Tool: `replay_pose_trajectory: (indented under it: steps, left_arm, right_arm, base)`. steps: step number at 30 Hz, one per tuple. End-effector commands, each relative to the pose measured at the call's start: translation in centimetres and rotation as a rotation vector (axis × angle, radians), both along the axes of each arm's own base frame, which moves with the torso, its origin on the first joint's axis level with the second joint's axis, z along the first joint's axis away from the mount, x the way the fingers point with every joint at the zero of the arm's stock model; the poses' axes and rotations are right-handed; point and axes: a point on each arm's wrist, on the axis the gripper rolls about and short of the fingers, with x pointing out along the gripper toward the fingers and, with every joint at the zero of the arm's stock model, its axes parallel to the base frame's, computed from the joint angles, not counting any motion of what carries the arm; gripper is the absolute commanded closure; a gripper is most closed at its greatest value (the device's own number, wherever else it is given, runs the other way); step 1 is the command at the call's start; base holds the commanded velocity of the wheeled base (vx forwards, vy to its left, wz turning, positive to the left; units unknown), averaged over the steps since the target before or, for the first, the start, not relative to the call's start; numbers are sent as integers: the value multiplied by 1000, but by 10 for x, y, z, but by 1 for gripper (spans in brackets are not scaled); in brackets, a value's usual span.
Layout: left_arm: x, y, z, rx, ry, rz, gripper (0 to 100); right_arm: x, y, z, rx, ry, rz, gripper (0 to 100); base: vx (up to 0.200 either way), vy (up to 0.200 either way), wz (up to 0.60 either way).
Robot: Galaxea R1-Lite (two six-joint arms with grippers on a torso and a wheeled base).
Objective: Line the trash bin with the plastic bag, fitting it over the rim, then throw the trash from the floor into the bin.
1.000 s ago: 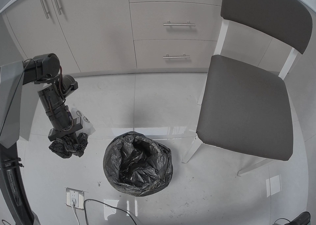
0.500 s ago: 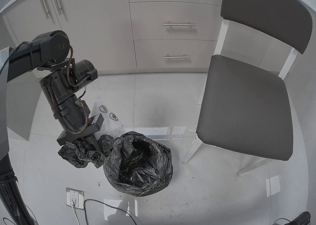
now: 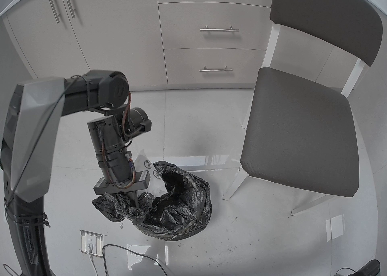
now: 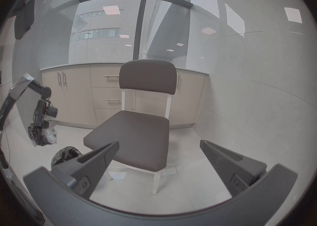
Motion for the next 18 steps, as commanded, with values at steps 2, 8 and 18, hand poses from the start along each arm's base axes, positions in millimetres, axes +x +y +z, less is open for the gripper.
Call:
replay_pose_trajectory:
  steps: [2,8,18]
  left_arm:
    - [22,-1,-54,57,124,15,100]
    - [30,0,-77,59,172,36,100]
    - [47,-10,-108,21,91,36,100]
  right_arm:
    - [-2,0,-2,-4,-11,5,0]
    - [-2,0,-2,2,-13,6,0]
    - [-2,0,-1,2,-14,6,0]
  base:
    - [0,0,0]
    - [0,0,0]
    - [0,0,0]
